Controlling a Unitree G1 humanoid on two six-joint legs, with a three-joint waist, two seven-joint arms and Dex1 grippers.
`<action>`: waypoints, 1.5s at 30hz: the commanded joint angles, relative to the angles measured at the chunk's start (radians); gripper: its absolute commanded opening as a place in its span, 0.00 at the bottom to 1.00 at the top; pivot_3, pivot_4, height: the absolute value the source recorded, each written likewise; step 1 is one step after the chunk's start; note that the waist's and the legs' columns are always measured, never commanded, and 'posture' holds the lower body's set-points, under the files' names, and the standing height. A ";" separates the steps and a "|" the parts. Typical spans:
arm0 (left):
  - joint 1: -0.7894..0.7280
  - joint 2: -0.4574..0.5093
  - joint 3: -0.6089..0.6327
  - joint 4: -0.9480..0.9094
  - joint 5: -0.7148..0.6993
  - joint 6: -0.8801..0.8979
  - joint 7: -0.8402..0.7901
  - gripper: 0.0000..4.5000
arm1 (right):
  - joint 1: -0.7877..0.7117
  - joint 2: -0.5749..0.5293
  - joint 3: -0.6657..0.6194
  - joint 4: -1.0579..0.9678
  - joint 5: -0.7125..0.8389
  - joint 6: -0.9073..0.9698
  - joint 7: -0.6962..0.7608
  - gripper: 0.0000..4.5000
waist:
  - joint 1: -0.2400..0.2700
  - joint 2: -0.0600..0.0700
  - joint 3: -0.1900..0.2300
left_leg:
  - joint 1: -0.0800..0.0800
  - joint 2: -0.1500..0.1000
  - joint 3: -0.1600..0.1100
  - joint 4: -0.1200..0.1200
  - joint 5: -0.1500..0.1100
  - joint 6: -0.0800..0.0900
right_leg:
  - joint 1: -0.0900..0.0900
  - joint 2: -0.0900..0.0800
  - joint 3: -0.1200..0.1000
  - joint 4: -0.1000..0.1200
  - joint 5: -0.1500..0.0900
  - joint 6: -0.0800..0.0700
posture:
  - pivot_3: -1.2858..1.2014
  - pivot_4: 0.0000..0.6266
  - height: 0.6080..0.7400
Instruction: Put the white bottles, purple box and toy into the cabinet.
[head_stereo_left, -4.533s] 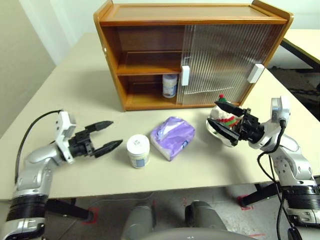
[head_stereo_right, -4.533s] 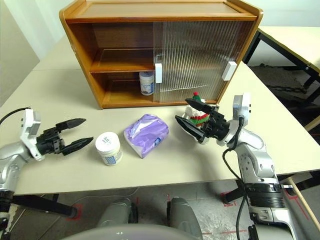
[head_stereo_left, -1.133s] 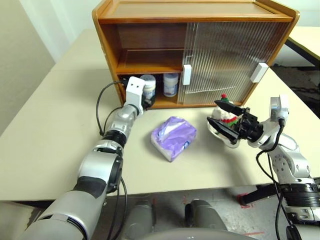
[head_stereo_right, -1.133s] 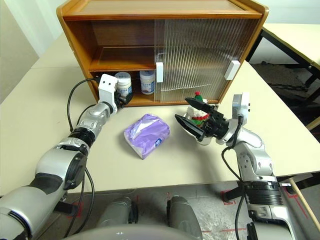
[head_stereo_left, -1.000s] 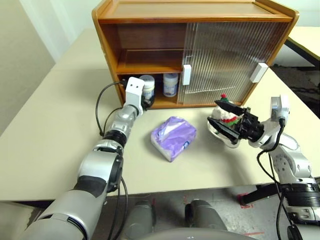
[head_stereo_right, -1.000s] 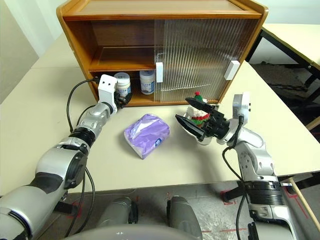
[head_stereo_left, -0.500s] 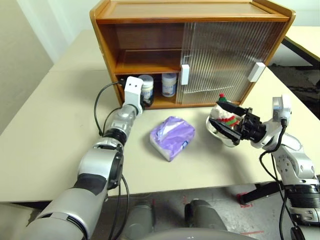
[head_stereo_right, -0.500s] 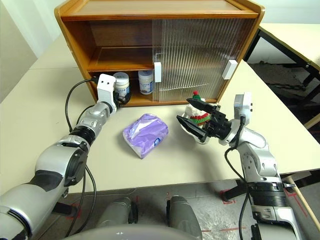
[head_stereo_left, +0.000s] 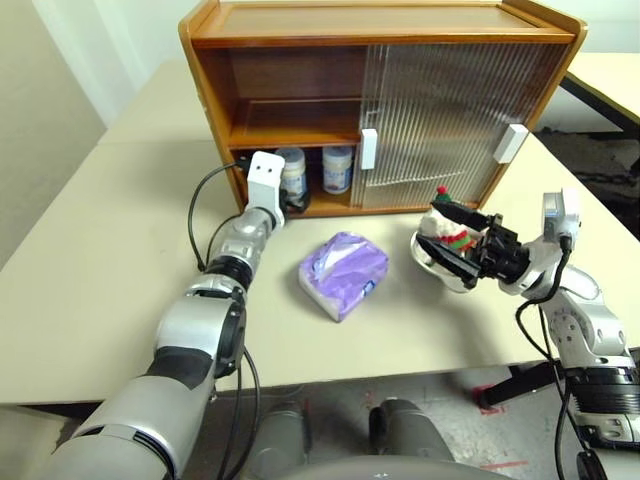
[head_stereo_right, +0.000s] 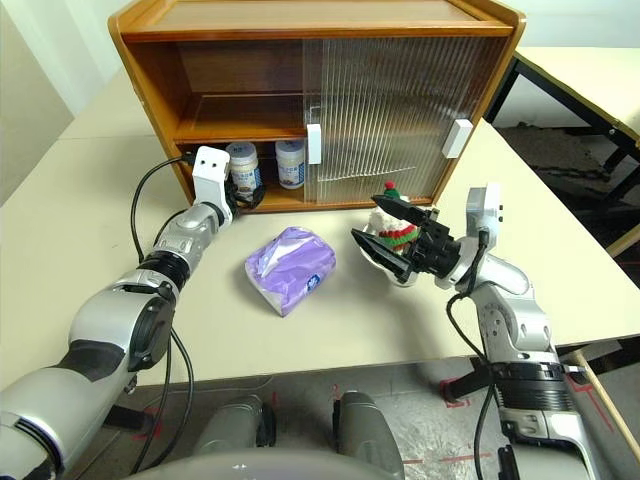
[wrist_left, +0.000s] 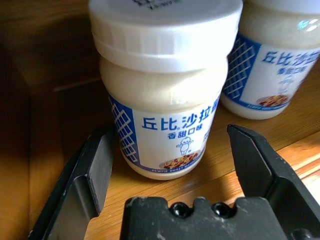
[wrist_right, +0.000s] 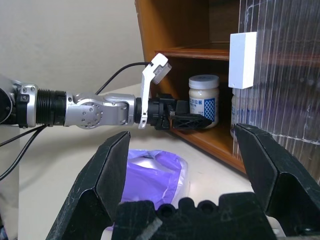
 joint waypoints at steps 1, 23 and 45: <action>0.044 0.019 0.011 -0.085 -0.013 0.011 -0.028 0.99 | -0.010 0.002 0.001 0.012 -0.002 -0.007 0.004 1.00 | 0.000 0.000 0.000 | 0.000 0.000 0.000 0.000 0.000 0.000 | 0.000 0.000 0.000 0.000 0.000 0.000 | 0.54 0.00 1.00; 0.585 0.164 0.029 -1.204 -0.406 0.848 -0.347 0.99 | -0.028 -0.017 -0.008 0.070 -0.017 -0.025 0.054 1.00 | 0.012 0.001 -0.001 | 0.002 0.001 0.000 0.000 0.000 0.000 | 0.001 -0.002 0.000 0.005 0.000 -0.002 | 0.54 0.00 1.00; 0.573 0.162 -0.109 -1.150 -0.523 1.108 -0.461 0.07 | -0.011 -0.025 -0.016 0.057 -0.014 -0.059 0.044 1.00 | -0.019 0.001 -0.001 | 0.004 0.001 0.000 0.000 0.003 0.004 | 0.002 -0.001 0.002 0.005 -0.004 -0.003 | 0.52 0.00 1.00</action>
